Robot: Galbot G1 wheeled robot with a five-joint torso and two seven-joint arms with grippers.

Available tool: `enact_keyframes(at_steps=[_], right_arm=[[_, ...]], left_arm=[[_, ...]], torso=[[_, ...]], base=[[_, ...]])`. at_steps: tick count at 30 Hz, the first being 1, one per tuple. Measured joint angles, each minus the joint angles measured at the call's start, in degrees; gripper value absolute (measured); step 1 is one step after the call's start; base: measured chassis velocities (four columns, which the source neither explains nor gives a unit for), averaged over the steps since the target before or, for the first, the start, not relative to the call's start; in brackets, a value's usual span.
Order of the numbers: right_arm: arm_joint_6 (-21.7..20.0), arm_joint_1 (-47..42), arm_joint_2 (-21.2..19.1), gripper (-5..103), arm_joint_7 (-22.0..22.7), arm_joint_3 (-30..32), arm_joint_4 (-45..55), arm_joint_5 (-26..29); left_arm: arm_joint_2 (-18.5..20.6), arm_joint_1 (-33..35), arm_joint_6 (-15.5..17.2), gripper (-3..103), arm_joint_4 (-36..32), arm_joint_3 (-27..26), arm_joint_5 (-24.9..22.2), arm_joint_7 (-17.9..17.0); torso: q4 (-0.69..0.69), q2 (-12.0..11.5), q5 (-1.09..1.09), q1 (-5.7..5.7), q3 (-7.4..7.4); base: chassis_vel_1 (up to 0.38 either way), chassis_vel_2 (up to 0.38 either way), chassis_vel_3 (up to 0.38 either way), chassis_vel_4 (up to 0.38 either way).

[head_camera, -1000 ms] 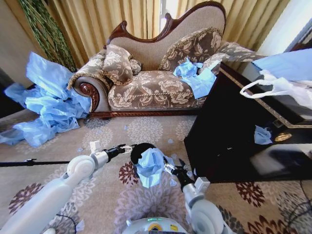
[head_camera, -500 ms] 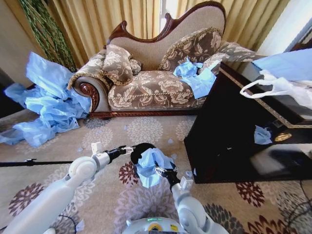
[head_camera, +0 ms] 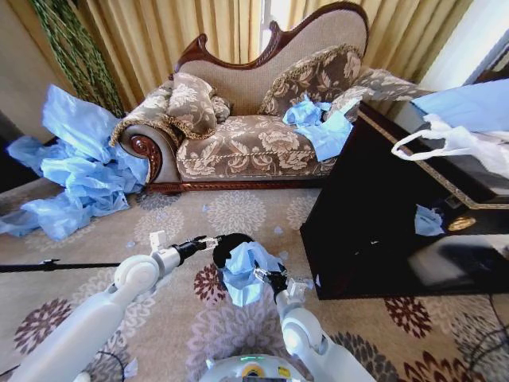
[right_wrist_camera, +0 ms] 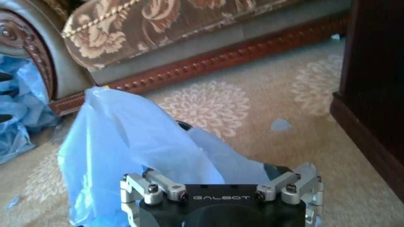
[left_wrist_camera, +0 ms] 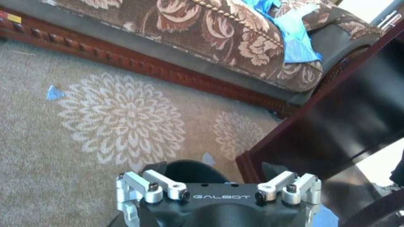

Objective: Place a garbage bag over the trash bin.

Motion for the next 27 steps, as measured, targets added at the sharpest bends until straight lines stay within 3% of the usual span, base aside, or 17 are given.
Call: enact_keyframes(at_steps=[5, 8, 10, 12, 14, 17, 19, 20, 21, 24, 27], right_arm=[[-0.16, 0.46, 0.44, 95, 0.34, -0.08, -0.77, 0.88], [-0.16, 0.58, 0.59, 83, 0.23, -0.15, -1.13, 1.00], [-0.16, 0.56, 0.59, 83, 0.17, -0.14, -1.18, 1.00], [-0.11, 0.48, 0.47, 66, -0.06, -0.05, -1.25, 0.92], [-0.11, 0.45, 0.45, 66, -0.10, -0.03, -1.25, 0.89], [0.00, 0.16, 0.09, 50, -0.48, 0.16, -1.04, 0.54], [0.04, 0.10, 0.03, 50, -0.60, 0.21, -1.01, 0.38], [0.21, -0.12, -0.20, 39, -1.27, 0.37, -0.98, -0.41], [0.21, -0.12, -0.20, 39, -1.27, 0.37, -0.98, -0.41], [0.85, -0.28, -0.28, 23, -2.55, 0.69, -1.47, -2.60], [1.55, -0.23, -0.11, 18, -3.13, 0.96, -2.45, -4.20]], left_arm=[[-0.35, -0.22, -0.35, 100, 0.51, 0.17, 0.31, 0.24], [-0.58, -0.41, -0.52, 100, 0.81, 0.29, 0.50, 0.55], [-0.66, -0.45, -0.60, 100, 0.89, 0.31, 0.60, 0.65], [-0.91, -0.48, -0.73, 100, 1.06, 0.38, 0.89, 0.80], [-0.95, -0.48, -0.75, 100, 1.08, 0.40, 0.94, 0.83], [-1.48, -0.61, -1.06, 100, 1.21, 0.68, 1.40, 0.94], [-1.54, -0.65, -1.12, 100, 1.21, 0.73, 1.44, 0.94], [-1.74, -0.76, -1.26, 100, 1.22, 0.87, 1.52, 0.94], [-1.74, -0.76, -1.26, 100, 1.22, 0.87, 1.52, 0.94], [-1.94, -0.80, -1.37, 100, 1.22, 0.92, 1.71, 0.90], [-2.04, -0.66, -1.48, 100, 1.22, 0.93, 1.94, 0.90]], torso=[[0.00, 0.00, 0.00, 0.00, 0.00], [0.00, 0.00, 0.00, 0.00, 0.00], [0.00, 0.00, 0.00, 0.00, 0.00], [0.00, 0.00, 0.00, 0.00, 0.00], [0.00, 0.00, 0.00, 0.00, 0.00], [0.00, 0.00, 0.00, 0.00, 0.00], [0.00, 0.00, 0.00, 0.00, 0.00], [0.00, 0.00, 0.00, 0.00, 0.00], [0.00, 0.00, 0.00, 0.00, 0.00], [0.00, 0.00, 0.00, 0.00, 0.00], [0.00, 0.00, 0.00, 0.00, 0.00]], base=[[0.000, 0.000, 0.000, 0.000], [0.000, 0.000, 0.000, 0.000], [0.000, 0.000, 0.000, 0.000], [0.000, 0.000, 0.000, 0.000], [0.000, 0.000, 0.000, 0.000], [0.000, 0.000, 0.000, 0.000], [0.000, 0.000, 0.000, 0.000], [0.000, 0.000, 0.000, 0.000], [0.000, 0.000, 0.000, 0.000], [0.000, 0.000, 0.000, 0.000], [0.000, 0.000, 0.000, 0.000]])
